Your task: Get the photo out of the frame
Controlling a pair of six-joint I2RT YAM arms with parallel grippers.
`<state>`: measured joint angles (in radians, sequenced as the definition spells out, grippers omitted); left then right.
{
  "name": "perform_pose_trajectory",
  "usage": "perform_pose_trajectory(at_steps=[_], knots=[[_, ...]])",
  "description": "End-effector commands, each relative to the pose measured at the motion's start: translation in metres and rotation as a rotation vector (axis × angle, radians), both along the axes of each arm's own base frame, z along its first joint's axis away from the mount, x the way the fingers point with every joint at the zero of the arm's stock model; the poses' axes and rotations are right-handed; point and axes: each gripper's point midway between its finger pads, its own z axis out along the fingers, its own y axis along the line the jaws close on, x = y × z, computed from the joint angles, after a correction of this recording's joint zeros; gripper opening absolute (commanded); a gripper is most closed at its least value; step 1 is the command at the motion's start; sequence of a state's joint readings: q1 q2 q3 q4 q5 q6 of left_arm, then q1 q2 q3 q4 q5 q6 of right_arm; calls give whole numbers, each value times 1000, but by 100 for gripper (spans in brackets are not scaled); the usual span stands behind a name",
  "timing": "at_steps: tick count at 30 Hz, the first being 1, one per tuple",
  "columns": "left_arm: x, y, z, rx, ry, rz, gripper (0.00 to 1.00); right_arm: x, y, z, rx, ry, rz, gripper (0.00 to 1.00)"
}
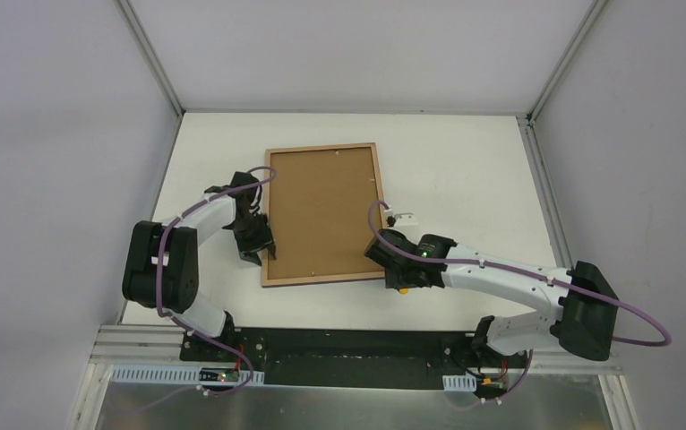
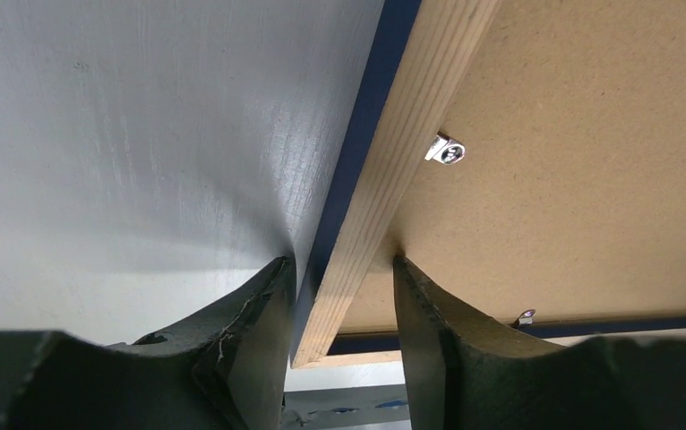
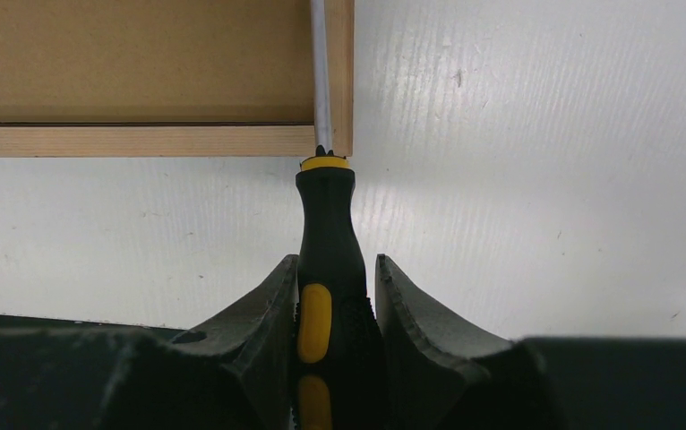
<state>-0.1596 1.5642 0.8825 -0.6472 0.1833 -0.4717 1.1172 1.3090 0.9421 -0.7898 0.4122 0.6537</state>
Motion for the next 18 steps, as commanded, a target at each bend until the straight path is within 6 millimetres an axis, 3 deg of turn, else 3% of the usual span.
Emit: perform_pose_trajectory(at_steps=[1,9,18], knots=[[-9,-1,3,-14,-2,13,45,6,-3,-1,-17,-35,-8,0],[-13,3,1,9,-1,28,24,16,2,-11,-50,-53,-5,0],[-17,6,-6,28,47,13,8,29,6,-17,-88,-92,23,0]])
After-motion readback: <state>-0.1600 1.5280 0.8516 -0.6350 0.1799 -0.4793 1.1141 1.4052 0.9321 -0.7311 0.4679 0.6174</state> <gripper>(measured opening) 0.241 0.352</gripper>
